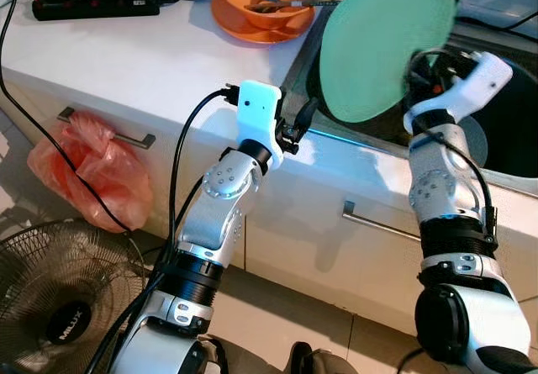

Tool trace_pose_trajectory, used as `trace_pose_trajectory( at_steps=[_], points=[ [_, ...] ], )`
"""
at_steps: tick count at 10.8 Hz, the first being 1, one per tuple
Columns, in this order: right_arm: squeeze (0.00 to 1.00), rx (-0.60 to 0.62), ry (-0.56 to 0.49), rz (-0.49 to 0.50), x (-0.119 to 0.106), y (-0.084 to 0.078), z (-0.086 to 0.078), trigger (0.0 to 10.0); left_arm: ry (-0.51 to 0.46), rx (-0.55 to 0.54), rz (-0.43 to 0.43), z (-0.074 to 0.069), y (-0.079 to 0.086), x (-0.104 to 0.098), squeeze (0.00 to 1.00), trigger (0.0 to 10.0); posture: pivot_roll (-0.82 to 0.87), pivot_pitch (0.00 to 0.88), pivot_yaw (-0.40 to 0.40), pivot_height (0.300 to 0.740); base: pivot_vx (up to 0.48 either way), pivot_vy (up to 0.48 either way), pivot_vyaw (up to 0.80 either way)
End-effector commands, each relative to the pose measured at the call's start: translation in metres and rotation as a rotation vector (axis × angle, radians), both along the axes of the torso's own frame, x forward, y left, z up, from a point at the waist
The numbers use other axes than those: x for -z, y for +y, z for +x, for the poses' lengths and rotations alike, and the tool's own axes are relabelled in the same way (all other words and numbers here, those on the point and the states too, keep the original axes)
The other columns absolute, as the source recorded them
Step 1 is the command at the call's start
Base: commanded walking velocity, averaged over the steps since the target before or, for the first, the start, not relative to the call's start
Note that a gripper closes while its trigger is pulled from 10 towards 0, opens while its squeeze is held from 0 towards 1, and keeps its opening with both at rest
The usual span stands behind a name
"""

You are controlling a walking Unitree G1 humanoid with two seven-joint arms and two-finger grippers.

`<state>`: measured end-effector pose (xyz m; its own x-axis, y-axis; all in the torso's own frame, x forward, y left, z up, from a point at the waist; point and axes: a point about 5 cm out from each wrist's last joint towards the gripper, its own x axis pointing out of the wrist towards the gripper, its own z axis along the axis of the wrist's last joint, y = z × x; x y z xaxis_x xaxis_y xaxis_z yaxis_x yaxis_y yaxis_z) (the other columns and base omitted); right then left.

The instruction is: Kitchen organization

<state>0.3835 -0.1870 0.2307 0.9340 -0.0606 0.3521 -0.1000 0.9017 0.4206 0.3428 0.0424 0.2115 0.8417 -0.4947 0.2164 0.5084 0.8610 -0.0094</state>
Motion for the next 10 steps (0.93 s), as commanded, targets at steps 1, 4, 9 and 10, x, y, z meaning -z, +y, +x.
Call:
trace_pose_trajectory(
  at_steps=[1,4,9,10],
  points=[
    [0.00,0.031,-0.034,-0.028,-0.003,-0.005,-0.002,10.0,-0.009,0.020,0.011,-0.004,-0.005,0.000,0.00,10.0,0.04,0.153,-0.036,0.740,0.000,0.000,0.00],
    [0.00,0.059,-0.012,-0.076,0.003,-0.005,-0.001,10.0,-0.008,0.024,0.016,-0.005,-0.005,0.001,0.00,10.0,0.04,0.149,-0.036,0.740,0.000,0.000,0.00],
    [0.00,0.032,0.053,-0.096,0.019,0.002,0.001,10.0,-0.001,0.031,0.017,-0.006,-0.007,0.002,0.00,10.0,0.04,0.156,-0.036,0.740,0.000,0.000,0.00],
    [0.00,0.020,0.064,-0.097,0.023,0.006,0.001,10.0,0.002,0.030,0.017,-0.007,-0.007,0.003,0.00,10.0,0.04,0.160,-0.037,0.740,0.000,0.000,0.00]
  ],
)
